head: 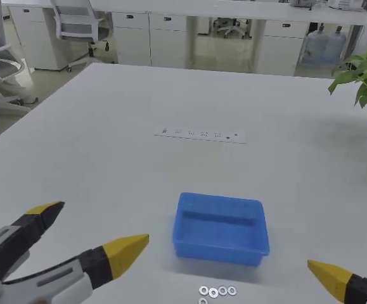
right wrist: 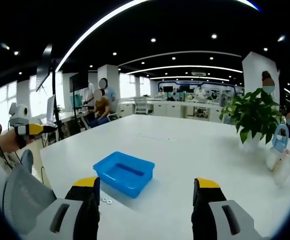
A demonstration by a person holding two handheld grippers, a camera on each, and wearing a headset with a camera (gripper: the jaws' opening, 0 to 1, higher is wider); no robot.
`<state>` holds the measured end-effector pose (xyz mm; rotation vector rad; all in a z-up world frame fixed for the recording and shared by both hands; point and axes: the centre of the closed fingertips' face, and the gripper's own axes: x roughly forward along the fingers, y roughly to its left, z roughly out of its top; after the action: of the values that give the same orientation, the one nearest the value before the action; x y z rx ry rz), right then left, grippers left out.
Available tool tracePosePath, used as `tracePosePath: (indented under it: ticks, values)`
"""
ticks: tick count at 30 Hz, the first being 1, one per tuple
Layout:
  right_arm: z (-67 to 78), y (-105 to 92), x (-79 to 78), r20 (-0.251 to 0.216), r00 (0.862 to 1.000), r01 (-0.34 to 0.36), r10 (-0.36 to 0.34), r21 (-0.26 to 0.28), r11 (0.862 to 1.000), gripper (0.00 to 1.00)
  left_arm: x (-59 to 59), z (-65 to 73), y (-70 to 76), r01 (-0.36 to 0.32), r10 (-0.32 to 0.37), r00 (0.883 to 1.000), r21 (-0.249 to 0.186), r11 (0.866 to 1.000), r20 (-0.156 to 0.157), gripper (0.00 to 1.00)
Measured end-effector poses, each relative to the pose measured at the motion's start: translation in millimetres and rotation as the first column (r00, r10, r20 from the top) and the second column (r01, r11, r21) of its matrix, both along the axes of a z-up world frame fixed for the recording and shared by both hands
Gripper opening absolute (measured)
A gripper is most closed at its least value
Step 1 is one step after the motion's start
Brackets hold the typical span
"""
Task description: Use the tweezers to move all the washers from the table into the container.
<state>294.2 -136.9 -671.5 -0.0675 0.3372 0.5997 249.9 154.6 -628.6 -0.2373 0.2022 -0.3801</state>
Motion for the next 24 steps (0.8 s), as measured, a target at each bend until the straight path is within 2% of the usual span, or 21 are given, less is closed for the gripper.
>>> tracePosePath:
  ticks: [9, 16, 24]
  values:
    - [-0.8, 5.6, 0.7, -0.005, 1.000, -0.018, 0.018, 0.000, 1.000, 0.73, -2.4, -1.6, 2.8, -0.012, 0.012, 1.000, 0.000, 1.000, -0.006, 0.96]
    - [-1.6, -0.3, -0.5, -0.008, 1.000, -0.001, 0.001, 0.002, 1.000, 0.73, -0.7, 0.4, -4.5, 0.008, -0.008, 1.000, 0.005, 1.000, -0.004, 0.96]
    - [-0.2, 2.2, -4.0, 0.007, 1.000, -0.001, 0.001, -0.006, 1.000, 0.72, -3.7, -13.2, -17.0, 0.071, -0.068, 0.996, 0.049, 0.996, -0.057, 0.95]
